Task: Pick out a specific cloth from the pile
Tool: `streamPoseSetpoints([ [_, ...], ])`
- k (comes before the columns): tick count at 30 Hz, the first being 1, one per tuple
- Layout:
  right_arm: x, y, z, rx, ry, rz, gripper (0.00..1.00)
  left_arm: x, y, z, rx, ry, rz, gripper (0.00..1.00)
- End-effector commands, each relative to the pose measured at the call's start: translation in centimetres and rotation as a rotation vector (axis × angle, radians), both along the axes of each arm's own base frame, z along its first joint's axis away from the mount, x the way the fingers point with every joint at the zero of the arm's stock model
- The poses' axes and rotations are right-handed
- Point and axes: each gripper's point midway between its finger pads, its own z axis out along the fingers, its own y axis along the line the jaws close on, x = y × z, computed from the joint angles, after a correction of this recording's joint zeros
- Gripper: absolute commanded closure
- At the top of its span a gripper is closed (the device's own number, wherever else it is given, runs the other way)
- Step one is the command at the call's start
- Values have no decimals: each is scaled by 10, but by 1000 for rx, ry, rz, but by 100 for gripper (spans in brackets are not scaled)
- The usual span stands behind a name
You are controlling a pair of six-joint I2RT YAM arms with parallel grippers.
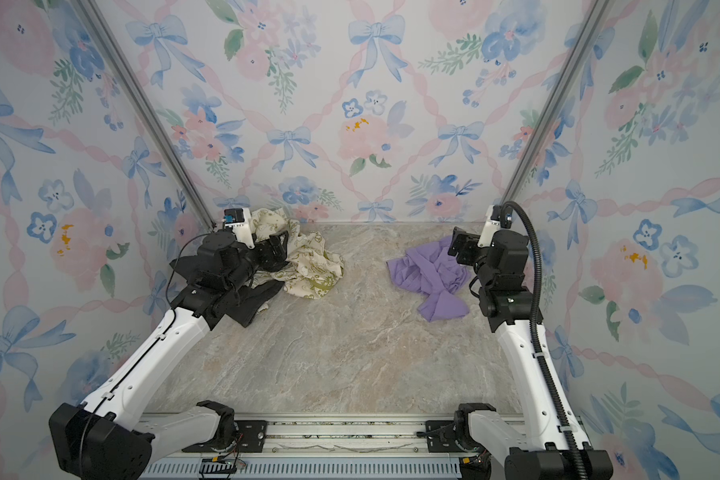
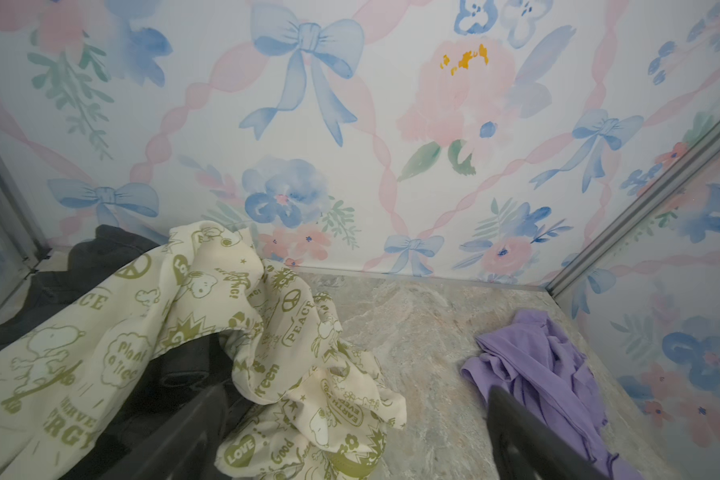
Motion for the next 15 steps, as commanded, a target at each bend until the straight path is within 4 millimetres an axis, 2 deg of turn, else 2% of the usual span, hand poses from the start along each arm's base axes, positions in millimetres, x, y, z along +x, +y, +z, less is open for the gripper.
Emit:
streamPoseSetpoints([
  [1,-3,10,3,-46,-57,45,7,-7,37,-4,91,-80,173,2],
  [5,-1,20,-23,-91,-42,103,1,-26,60,-29,147,-144,269,2],
  [6,0,22,-31,-103,-36,112,1,-31,65,-42,165,-147,289,2],
  [10,2,27,-66,-143,-12,136,3,-43,84,-74,237,-139,367,2],
  [15,6,30,-126,-154,43,150,3,-51,97,-113,322,-113,412,2],
])
